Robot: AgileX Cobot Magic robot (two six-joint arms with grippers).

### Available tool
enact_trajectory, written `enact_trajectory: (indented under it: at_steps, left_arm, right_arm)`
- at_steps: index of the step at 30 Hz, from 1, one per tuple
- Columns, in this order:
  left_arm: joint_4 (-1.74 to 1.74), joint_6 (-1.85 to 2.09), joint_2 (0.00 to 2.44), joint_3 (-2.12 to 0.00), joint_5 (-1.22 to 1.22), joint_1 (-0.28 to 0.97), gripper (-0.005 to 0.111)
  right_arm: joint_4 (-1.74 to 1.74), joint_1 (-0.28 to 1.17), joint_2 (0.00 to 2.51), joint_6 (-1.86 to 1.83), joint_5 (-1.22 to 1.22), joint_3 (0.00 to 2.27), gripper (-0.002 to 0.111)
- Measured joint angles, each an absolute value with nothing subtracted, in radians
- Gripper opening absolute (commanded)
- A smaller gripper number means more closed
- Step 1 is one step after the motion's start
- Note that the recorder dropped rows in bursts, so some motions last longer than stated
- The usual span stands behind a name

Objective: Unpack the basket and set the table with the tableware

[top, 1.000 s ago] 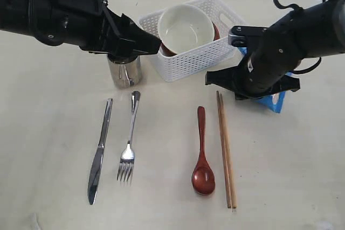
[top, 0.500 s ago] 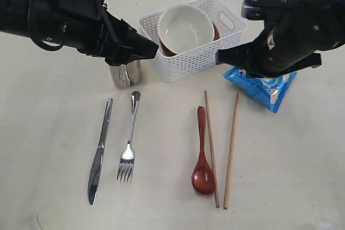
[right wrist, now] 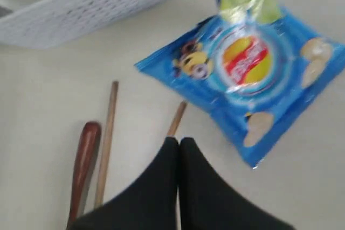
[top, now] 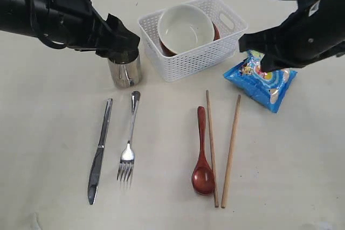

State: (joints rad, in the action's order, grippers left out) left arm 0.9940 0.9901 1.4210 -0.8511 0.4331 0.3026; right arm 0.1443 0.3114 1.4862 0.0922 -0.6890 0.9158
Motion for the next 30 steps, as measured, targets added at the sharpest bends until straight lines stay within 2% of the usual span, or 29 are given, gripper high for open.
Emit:
enact_trajectory:
  at_steps: [14,30]
  left_arm:
    - [0.986,0.986,1.421,-0.851,0.442,0.303,0.061]
    - [0.986,0.986,1.421,-0.851,0.443,0.303,0.061]
  right_arm:
    - [0.201,0.419,1.804,0.199,-0.48,0.836,0.0]
    - [0.206,0.419,1.804,0.213,-0.442,0.836,0.0]
